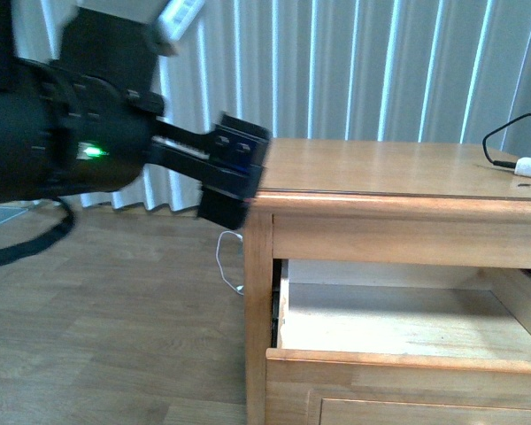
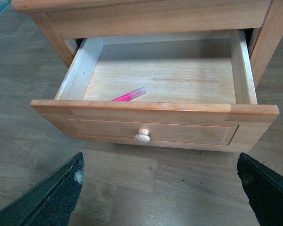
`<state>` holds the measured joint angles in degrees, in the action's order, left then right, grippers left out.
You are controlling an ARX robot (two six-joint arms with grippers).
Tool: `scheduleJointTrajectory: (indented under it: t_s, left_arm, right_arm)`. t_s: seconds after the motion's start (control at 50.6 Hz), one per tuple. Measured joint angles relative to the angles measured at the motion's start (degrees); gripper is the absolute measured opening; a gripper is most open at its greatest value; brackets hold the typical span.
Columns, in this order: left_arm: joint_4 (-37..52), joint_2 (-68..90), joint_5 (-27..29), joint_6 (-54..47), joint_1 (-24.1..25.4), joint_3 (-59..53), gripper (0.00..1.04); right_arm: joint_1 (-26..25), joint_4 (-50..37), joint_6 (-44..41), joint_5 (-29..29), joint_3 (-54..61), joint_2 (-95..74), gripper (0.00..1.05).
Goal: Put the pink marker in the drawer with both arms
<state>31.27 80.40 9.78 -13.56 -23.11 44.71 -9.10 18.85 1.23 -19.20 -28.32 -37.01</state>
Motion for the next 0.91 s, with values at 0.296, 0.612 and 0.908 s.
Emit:
scheduleJointTrajectory:
  t_s: [0.296, 0.612, 0.908]
  left_arm:
    - [-14.4, -32.28, 6.45, 13.05, 5.51, -17.57, 0.98]
    - [-22.86, -46.69, 8.2, 21.44, 7.1, -23.91, 0.98]
    - [-16.59, -53.42, -0.46, 14.73, 13.49, -32.94, 0.46]
  right_arm:
    - [0.0, 0.0, 0.0, 0.0, 0.0, 0.0, 0.96]
    - [0.0, 0.0, 0.0, 0.0, 0.0, 0.02, 0.96]
    - [0.0, 0.0, 0.0, 0.0, 0.0, 0.0, 0.96]
